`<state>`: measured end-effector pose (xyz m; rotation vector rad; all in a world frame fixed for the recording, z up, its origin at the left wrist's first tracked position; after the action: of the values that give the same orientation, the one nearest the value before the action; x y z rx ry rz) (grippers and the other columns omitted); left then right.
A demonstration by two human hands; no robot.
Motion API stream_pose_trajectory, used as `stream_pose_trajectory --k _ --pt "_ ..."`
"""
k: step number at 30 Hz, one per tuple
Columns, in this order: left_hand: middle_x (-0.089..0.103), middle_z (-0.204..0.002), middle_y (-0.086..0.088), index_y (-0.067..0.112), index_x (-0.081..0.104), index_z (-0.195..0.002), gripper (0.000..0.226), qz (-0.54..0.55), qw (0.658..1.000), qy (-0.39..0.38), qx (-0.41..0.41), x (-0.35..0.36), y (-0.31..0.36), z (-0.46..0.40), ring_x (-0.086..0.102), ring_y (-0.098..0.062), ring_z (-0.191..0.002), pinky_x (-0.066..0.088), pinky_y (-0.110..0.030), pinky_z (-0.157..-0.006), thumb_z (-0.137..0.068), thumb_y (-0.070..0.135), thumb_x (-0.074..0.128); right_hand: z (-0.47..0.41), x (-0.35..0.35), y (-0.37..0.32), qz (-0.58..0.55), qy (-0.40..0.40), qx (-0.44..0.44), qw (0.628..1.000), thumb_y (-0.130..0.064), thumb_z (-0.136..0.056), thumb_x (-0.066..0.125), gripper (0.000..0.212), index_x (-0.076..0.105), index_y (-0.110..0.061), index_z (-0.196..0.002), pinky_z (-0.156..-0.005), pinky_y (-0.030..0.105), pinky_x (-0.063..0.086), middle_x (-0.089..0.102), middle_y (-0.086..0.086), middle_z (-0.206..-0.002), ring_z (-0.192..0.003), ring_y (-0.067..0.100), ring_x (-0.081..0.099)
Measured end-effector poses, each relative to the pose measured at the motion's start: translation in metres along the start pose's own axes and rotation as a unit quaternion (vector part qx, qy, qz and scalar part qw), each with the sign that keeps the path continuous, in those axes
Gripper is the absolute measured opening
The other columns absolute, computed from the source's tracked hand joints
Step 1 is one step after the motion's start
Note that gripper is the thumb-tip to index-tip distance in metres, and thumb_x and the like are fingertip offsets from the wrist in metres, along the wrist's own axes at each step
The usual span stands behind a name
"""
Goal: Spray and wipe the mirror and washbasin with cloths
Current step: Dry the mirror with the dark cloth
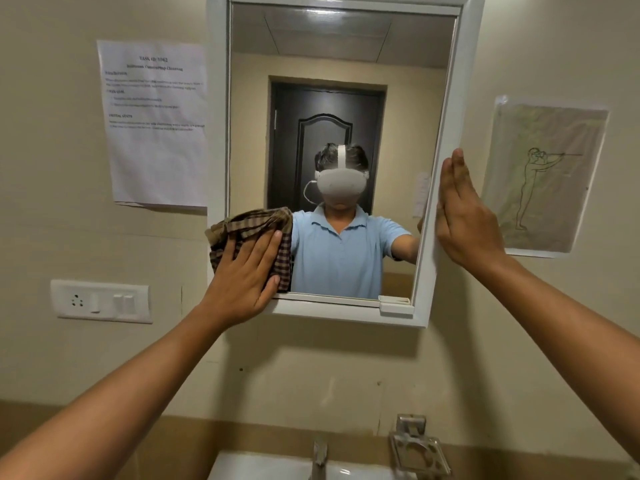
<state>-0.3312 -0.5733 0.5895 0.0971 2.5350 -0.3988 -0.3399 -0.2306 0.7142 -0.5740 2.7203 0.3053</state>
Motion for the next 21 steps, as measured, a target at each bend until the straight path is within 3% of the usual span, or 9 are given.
stream_pose_trajectory --k 5,12,15,18,21 --pt "0.021 -0.162 -0.013 0.015 0.004 -0.158 0.070 0.034 0.999 -0.001 -0.028 0.013 0.019 0.008 0.022 -0.028 -0.144 0.004 -0.052 -0.119 -0.099 0.043 0.025 0.005 0.002 0.001 0.007 -0.008 -0.008 1.000 -0.011 -0.099 0.038 0.066 0.002 -0.013 -0.155 -0.075 0.028 0.045 -0.004 0.003 -0.164 -0.142 0.028 0.034" --pt "0.022 -0.162 -0.012 0.012 0.006 -0.158 0.069 0.042 0.999 0.003 0.011 0.008 0.075 -0.015 0.024 -0.027 -0.144 0.001 -0.051 -0.119 -0.100 0.044 0.026 0.011 0.004 0.001 -0.007 -0.005 -0.014 1.000 -0.008 -0.097 0.039 0.069 0.003 -0.012 -0.155 -0.075 0.030 0.049 -0.003 0.004 -0.164 -0.126 0.034 0.050" --pt "0.021 -0.163 -0.009 0.013 0.006 -0.158 0.071 0.054 0.998 0.001 0.038 0.006 0.112 -0.031 0.026 -0.025 -0.146 0.001 -0.051 -0.120 -0.100 0.045 0.030 0.013 0.003 0.001 -0.009 -0.011 -0.015 1.000 -0.008 -0.097 0.039 0.068 0.003 -0.011 -0.155 -0.083 0.037 0.053 -0.002 0.006 -0.164 -0.135 0.031 0.043" --pt "0.024 -0.162 -0.006 0.014 0.010 -0.158 0.073 0.075 0.995 0.005 0.066 0.000 0.146 -0.050 0.032 -0.025 -0.143 0.011 -0.052 -0.118 -0.098 0.043 0.039 0.015 0.003 0.002 -0.016 -0.022 -0.023 0.999 -0.012 -0.099 0.037 0.065 0.003 -0.011 -0.155 -0.092 0.042 0.051 -0.003 0.005 -0.164 -0.145 0.026 0.027" --pt "0.022 -0.163 -0.005 0.015 0.008 -0.158 0.076 0.087 0.992 0.003 0.094 -0.006 0.174 -0.071 0.027 -0.026 -0.145 0.004 -0.049 -0.119 -0.096 0.042 0.043 0.017 0.003 0.004 -0.013 -0.031 -0.029 0.999 -0.015 -0.101 0.034 0.064 0.001 -0.011 -0.155 -0.097 0.043 0.049 -0.005 0.006 -0.164 -0.149 0.022 0.015"
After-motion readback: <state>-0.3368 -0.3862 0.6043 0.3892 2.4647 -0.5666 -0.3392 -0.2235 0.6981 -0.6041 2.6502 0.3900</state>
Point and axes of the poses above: each hand's wrist, its own z-axis away from the middle knuckle, its own x-axis out of the palm, y = z × x, the point moved 5 cm from there along -z, towards the middle knuckle
